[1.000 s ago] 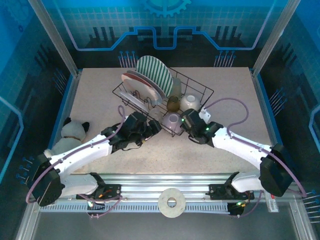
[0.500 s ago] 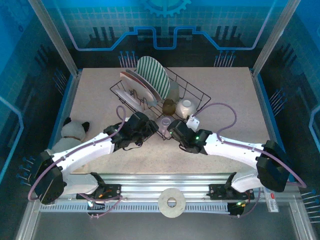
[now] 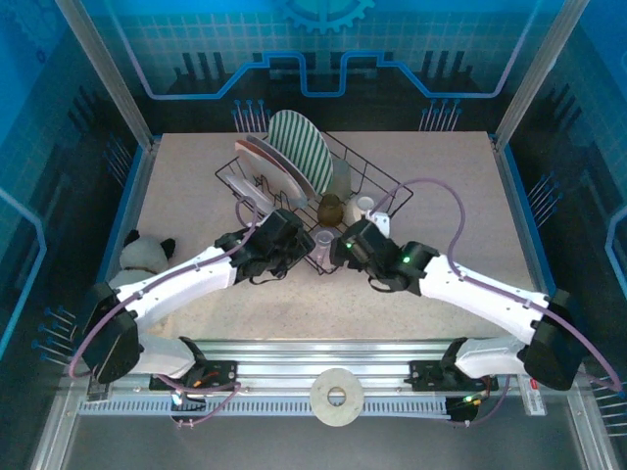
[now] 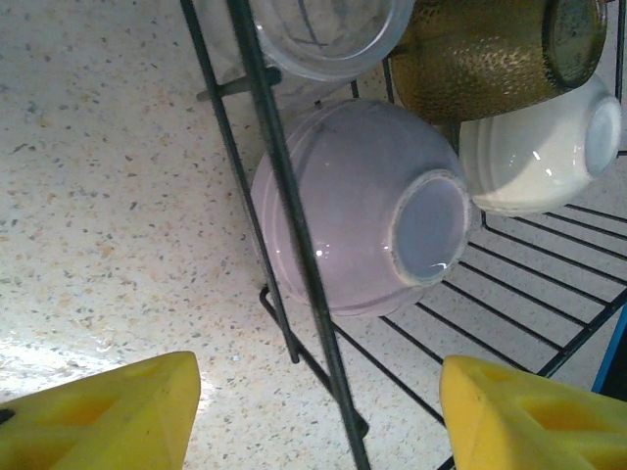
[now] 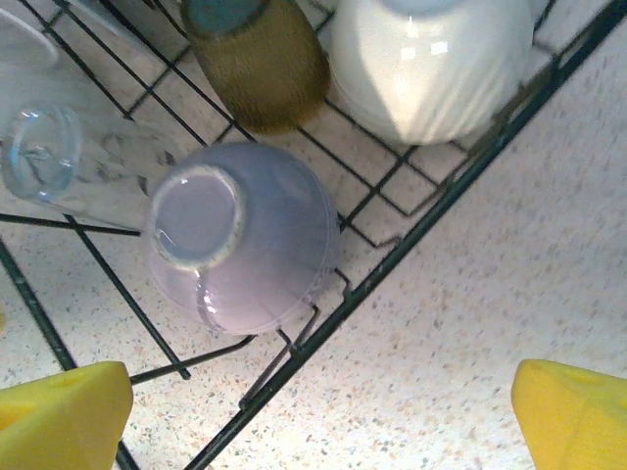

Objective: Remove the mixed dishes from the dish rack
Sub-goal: Rotate the dish rack at the center of the table.

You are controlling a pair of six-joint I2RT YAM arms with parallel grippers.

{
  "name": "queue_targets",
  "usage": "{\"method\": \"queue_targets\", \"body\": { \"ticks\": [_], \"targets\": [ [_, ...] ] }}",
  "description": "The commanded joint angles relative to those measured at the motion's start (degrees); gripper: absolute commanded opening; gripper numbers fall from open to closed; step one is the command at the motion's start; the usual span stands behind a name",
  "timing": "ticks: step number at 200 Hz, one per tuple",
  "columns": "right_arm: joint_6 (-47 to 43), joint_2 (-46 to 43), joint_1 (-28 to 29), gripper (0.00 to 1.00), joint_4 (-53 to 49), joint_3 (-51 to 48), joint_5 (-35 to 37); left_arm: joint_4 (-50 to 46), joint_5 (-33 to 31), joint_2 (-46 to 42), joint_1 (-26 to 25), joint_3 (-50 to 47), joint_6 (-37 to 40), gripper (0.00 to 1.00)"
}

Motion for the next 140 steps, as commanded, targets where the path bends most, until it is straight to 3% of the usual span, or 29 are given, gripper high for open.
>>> {"method": "queue_targets", "body": {
  "ticks": [1,71,140],
  "targets": [
    [-12.9,-2.2,-3.2,1.00,-6.1,2.9,-4.4,-2.2,-1.1,2.6,-0.3,3.0,0.2,0.62],
    [-20.3,-14.9,-10.8,1.00,-8.2,-1.0,-10.0,-4.4,-0.7,9.8,-0.3,8.2,-2.1,0.43],
    [-22.0,-18.3,-15.8,1.00,-9.7,-2.1,-11.9,-7.4,0.4,13.3,-0.3,11.1,-1.9,0.20]
  ]
}}
